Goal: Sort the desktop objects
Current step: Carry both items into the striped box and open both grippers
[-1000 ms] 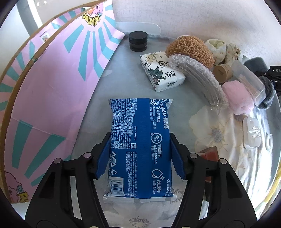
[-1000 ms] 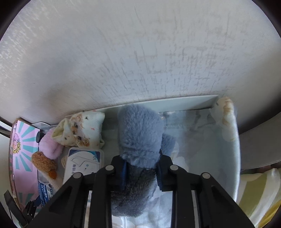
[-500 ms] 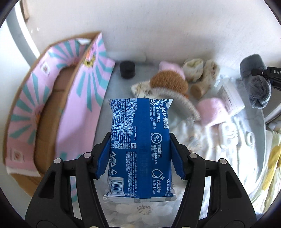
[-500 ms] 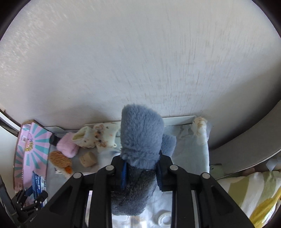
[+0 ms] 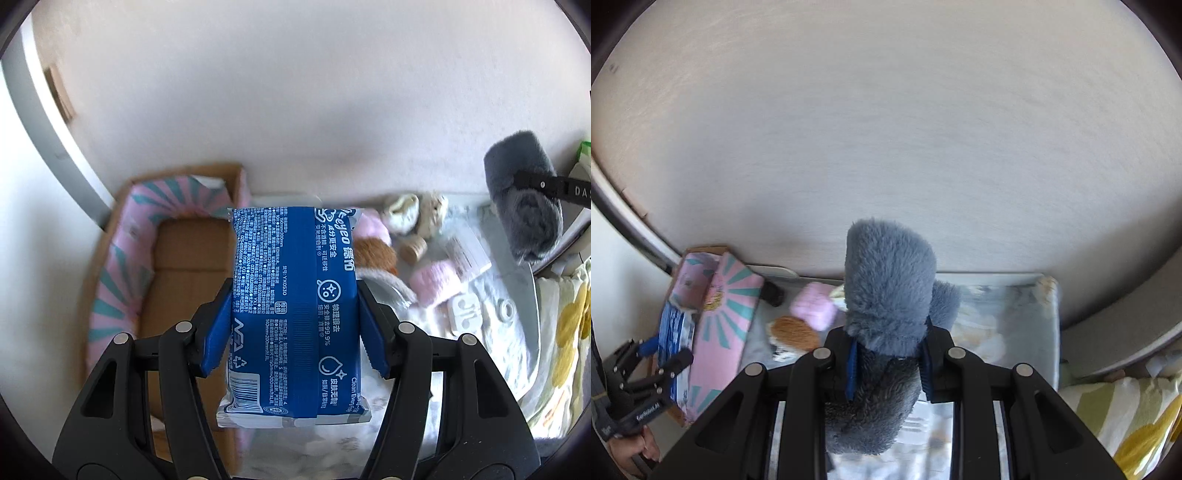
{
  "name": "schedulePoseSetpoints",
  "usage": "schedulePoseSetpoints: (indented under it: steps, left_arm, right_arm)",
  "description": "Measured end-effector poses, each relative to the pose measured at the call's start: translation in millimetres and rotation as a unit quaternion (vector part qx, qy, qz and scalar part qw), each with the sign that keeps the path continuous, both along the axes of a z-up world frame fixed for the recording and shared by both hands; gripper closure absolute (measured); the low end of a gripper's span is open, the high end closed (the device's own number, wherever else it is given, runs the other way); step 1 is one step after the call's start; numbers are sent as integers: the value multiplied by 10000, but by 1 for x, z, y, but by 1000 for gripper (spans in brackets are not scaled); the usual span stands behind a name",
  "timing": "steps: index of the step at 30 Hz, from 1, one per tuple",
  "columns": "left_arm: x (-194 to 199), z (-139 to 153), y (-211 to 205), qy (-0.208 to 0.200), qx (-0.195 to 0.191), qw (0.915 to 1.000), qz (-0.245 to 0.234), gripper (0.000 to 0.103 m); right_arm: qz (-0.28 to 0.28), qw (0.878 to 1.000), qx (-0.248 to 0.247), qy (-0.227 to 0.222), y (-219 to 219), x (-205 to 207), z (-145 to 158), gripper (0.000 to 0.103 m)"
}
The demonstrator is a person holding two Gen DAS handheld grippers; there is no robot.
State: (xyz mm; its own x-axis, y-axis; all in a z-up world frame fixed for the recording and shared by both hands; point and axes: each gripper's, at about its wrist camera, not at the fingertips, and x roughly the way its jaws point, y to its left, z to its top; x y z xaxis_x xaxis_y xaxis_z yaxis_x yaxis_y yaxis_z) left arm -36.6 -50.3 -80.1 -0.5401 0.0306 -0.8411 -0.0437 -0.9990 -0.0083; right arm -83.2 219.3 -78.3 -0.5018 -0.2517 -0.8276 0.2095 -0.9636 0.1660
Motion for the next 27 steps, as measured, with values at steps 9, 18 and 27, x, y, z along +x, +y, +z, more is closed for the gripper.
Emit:
schedulePoseSetpoints:
  steps: [9, 18, 27]
  left_arm:
    - [-5, 23, -55, 146, -75, 9997, 175, 45]
    - [-1, 15, -106, 48, -109, 9993, 358, 45]
    - [11, -16, -149, -164, -75, 9983, 549, 45]
  right_arm:
    - [958, 9952, -144, 119, -101, -1, 19, 79]
    - [1720, 9850, -158, 11, -194, -11, 13, 79]
    - [2128, 9767, -129, -232, -272, -31, -7, 79]
